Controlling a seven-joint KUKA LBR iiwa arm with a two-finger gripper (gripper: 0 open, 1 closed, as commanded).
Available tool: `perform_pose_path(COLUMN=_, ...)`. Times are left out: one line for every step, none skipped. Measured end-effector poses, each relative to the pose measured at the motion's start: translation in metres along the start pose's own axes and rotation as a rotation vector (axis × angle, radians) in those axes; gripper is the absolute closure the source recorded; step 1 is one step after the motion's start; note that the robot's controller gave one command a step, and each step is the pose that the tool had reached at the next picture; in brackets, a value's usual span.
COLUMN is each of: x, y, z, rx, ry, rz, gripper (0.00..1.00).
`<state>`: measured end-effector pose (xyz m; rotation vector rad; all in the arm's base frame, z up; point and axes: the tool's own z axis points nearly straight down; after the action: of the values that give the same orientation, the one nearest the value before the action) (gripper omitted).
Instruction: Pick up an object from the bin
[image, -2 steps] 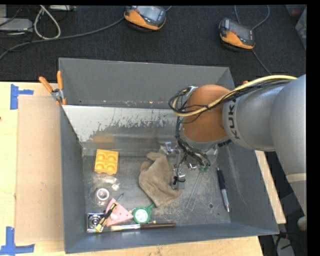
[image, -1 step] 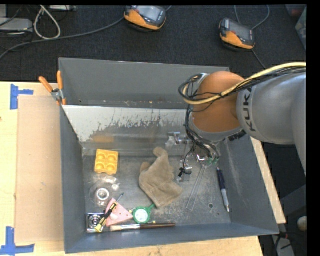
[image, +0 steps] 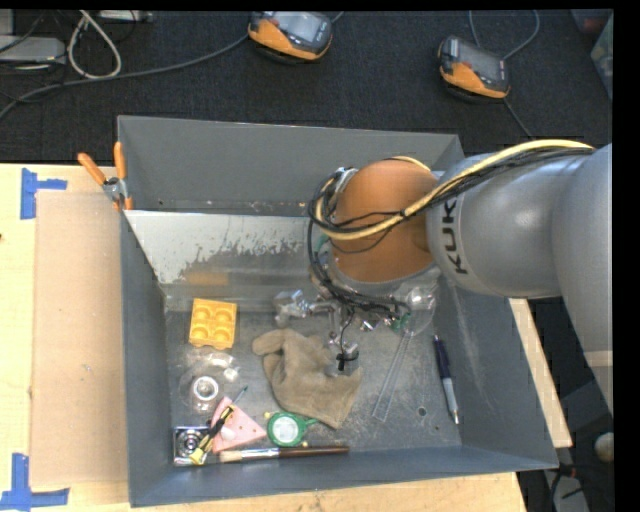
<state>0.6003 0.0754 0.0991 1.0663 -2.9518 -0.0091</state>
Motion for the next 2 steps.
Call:
perform_pose_path(x=-0.001, y=-0.026, z=0.029, rx=0.009, ry=-0.005, rz=0.250, gripper=0.00)
perform_pose_path(x=0.000, y=-0.009, z=0.028, rx=0.003, ry=-0.006, rz=-0.185, gripper=1.00)
